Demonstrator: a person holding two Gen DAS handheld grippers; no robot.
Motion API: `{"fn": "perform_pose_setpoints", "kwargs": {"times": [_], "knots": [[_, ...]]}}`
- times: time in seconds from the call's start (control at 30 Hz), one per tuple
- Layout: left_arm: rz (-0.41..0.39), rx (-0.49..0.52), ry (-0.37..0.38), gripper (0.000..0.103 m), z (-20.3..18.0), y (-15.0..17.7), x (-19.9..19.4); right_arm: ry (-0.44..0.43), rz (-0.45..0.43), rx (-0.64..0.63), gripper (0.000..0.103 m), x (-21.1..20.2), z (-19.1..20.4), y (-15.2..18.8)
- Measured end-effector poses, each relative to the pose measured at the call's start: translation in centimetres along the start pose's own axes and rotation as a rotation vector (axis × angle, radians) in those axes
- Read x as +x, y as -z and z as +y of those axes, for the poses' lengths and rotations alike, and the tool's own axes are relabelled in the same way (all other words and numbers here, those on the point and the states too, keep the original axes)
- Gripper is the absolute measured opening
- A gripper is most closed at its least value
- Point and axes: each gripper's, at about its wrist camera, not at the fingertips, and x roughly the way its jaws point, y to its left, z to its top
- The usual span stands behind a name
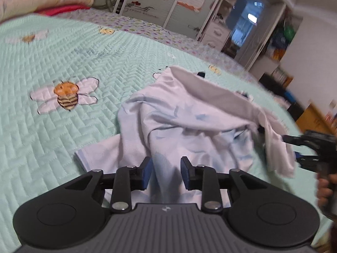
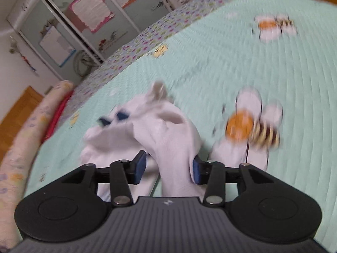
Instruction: Fold clothes
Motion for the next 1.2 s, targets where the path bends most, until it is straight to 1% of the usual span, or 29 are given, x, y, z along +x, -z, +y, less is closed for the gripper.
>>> {"fn": "perform_pose_setpoints", "kwargs": {"times": [0.03,0.1,0.13,0.17,0.23,0.27,0.3,0.33,0.37,0.4,0.47,0.53,0.7,0.8,0.87,1.0,1.07,1.1,1.17,1.2], "knots": [[-0.005,0.004,-0.020,0.035,-0.1,0.1,0.0,-0.023,0.015,0.013,0.047,-0.6,-0.1,1.2],[-0.001,-0.017,-0.013,0.036,0.0,0.2,0.1,-0.038,0.036,0.044,0.047,-1.8,-0.3,3.3],[0.007,-0.028,-0.003,0.037,0.0,0.2,0.3,-0.046,0.044,0.054,0.047,-2.3,-0.3,3.9],[0.016,-0.038,0.004,0.041,0.0,0.2,0.5,-0.054,0.052,0.063,0.047,-2.8,-0.4,4.5],[0.038,-0.049,-0.018,0.043,-0.2,0.4,1.3,-0.070,0.067,0.082,0.047,-3.7,-0.4,5.7],[0.055,-0.070,-0.019,0.039,-0.2,0.4,1.8,-0.077,0.076,0.083,0.047,-4.0,-0.4,6.2],[0.071,-0.091,-0.018,0.010,-0.2,0.5,2.2,-0.083,0.084,0.083,0.047,-4.2,-0.3,6.5],[0.081,-0.116,0.000,0.005,-0.2,0.5,2.5,-0.085,0.092,0.081,0.047,-4.3,-0.3,6.8],[0.077,-0.121,0.003,0.003,-0.5,0.3,2.3,-0.086,0.100,0.079,0.047,-4.5,-0.2,7.0],[0.072,-0.125,0.007,0.003,-0.9,0.1,2.0,-0.083,0.103,0.080,0.047,-4.7,-0.2,7.3],[0.023,-0.089,0.065,0.003,-2.3,-0.8,0.1,-0.082,0.110,0.075,0.047,-5.0,-0.2,7.6],[-0.034,-0.080,0.140,0.003,-3.7,-2.4,-2.4,-0.086,0.115,0.060,0.047,-5.4,0.0,8.0],[-0.117,-0.114,0.204,0.003,-4.2,-4.1,-6.7,-0.115,0.149,0.021,0.047,-6.1,0.9,9.1],[-0.166,-0.134,0.242,0.003,-4.5,-5.2,-9.3,-0.142,0.154,-0.009,0.047,-6.8,1.7,9.6],[-0.197,-0.147,0.266,0.003,-4.7,-5.8,-10.9,-0.148,0.163,-0.008,0.048,-6.9,1.9,9.9],[-0.115,-0.156,0.235,0.003,-3.9,-3.8,-11.0,-0.157,0.183,-0.005,0.050,-7.1,2.3,10.3],[-0.078,-0.176,0.233,0.003,-3.7,-3.0,-10.9,-0.160,0.195,0.005,0.055,-6.9,2.4,10.6],[-0.062,-0.184,0.230,0.003,-3.5,-2.6,-10.9,-0.164,0.207,0.009,0.056,-6.7,2.5,10.8],[-0.046,-0.184,0.227,0.003,-3.6,-2.2,-10.8,-0.178,0.230,0.015,0.056,-6.5,3.0,11.2],[-0.043,-0.188,0.235,0.003,-3.8,-2.1,-10.7,-0.200,0.242,0.017,0.056,-6.4,3.4,11.4]]}}
